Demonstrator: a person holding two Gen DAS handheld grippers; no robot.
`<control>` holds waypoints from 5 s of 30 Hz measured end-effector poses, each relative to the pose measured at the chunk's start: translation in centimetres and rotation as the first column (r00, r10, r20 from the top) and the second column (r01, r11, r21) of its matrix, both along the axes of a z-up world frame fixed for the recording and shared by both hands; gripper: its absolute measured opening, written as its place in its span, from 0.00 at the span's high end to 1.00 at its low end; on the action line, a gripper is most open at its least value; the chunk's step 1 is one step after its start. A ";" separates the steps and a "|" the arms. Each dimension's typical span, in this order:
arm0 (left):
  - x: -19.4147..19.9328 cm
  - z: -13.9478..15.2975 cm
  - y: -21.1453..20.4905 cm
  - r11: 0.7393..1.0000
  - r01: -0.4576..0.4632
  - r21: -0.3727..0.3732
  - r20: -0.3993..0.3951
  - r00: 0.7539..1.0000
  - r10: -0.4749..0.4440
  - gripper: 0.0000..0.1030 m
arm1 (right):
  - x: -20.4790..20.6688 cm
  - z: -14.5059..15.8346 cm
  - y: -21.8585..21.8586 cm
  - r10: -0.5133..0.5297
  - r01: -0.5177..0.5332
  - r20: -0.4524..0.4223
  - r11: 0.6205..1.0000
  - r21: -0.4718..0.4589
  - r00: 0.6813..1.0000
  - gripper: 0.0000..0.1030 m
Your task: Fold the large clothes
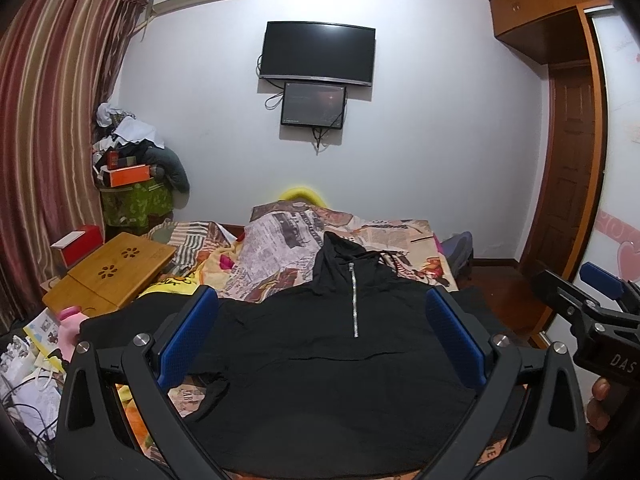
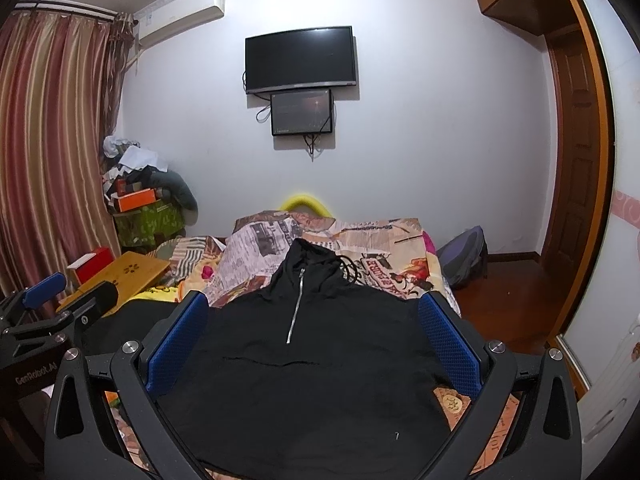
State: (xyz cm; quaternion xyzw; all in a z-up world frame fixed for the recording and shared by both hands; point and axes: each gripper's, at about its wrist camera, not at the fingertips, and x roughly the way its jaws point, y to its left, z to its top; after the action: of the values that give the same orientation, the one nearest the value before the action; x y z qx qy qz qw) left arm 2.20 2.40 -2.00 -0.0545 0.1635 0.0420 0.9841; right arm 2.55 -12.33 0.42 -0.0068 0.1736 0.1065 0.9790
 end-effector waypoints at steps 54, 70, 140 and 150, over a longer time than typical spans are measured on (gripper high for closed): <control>12.0 -28.1 34.0 0.585 -0.461 -0.668 -0.553 0.833 0.024 0.28 | 13.9 -12.3 7.2 -0.010 -0.103 -0.407 0.961 -0.256 0.913 0.00; 15.1 -21.2 28.7 0.851 -0.441 -0.284 -0.501 0.825 0.261 0.93 | 13.8 -11.5 6.9 -0.016 -0.092 -0.388 0.962 -0.258 0.922 0.00; 21.0 -25.1 20.4 0.749 -0.346 -0.566 -0.613 0.784 -0.101 0.33 | 14.2 -12.4 -1.9 -0.102 0.026 -0.421 0.983 -0.184 0.901 0.00; 23.3 -29.4 23.3 0.578 -0.455 -0.678 -0.607 0.790 -0.090 0.33 | 14.8 -13.1 -2.0 -0.127 0.032 -0.437 0.975 -0.218 0.891 0.00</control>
State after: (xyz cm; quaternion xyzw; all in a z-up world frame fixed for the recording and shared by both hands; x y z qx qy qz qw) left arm 25.48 25.68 -31.40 -0.4898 0.4494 0.0865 0.7421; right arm 17.35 -14.29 -12.69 -0.0758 0.4045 0.0464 0.9102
